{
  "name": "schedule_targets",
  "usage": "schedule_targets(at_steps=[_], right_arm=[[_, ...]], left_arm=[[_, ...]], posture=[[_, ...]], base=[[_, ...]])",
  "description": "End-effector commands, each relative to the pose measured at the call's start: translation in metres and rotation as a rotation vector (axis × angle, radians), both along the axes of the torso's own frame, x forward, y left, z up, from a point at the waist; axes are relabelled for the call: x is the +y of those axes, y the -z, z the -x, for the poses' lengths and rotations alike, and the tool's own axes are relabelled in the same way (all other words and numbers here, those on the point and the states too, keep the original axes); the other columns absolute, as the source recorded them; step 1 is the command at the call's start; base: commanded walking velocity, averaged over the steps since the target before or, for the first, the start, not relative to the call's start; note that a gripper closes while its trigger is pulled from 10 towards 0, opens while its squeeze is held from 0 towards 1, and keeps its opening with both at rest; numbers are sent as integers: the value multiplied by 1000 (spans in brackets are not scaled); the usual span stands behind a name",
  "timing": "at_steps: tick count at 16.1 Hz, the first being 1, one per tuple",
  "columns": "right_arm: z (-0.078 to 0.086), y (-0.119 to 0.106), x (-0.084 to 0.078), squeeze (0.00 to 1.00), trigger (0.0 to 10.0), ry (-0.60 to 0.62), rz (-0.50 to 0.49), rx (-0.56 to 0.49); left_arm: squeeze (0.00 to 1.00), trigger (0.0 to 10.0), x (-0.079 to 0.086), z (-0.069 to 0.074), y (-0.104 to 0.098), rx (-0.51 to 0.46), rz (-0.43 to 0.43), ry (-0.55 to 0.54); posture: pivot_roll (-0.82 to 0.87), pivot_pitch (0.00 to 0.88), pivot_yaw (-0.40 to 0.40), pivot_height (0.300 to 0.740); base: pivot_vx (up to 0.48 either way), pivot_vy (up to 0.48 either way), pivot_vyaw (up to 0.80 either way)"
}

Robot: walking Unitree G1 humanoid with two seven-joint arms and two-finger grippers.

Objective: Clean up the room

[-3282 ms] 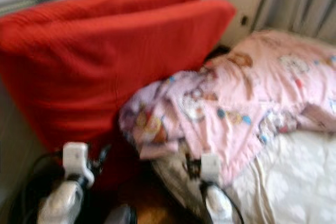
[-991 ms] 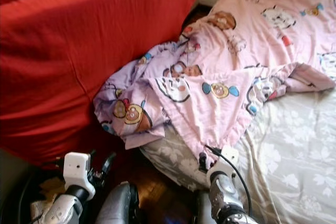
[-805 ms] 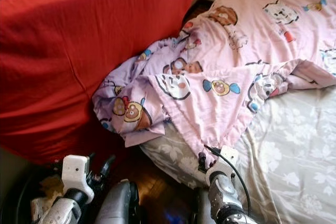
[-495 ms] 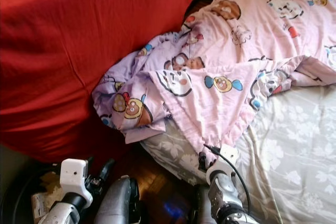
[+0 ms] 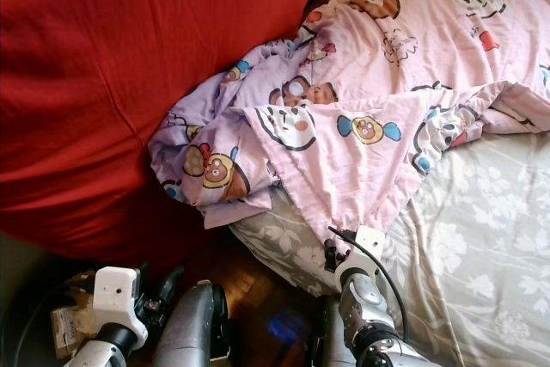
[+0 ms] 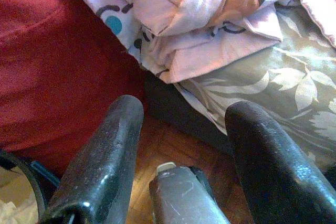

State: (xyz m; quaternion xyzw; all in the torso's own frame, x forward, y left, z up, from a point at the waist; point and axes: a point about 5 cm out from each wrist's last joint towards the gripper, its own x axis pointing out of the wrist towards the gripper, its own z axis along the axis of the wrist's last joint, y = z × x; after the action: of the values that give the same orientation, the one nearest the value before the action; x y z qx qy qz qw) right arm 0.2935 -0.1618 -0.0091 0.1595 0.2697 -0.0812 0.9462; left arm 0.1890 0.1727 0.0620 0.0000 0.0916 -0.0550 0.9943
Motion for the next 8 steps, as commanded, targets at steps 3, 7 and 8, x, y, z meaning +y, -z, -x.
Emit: schedule_targets(at_steps=[3, 7, 8], right_arm=[[11, 11, 4, 0, 0, -30, 9, 47], [13, 12, 4, 0, 0, -36, 11, 54], [13, 13, 5, 0, 0, -39, 7, 53]], left_arm=[[0, 10000, 1, 8, 3, 38, -6, -8], [0, 10000, 2, 8, 3, 41, -8, -16], [0, 10000, 2, 8, 3, 41, -7, -16]], posture=[[184, 300, 39, 630], [184, 304, 37, 630], [184, 301, 37, 630]], base=[[0, 0, 0], [0, 0, 0], [0, 0, 0]])
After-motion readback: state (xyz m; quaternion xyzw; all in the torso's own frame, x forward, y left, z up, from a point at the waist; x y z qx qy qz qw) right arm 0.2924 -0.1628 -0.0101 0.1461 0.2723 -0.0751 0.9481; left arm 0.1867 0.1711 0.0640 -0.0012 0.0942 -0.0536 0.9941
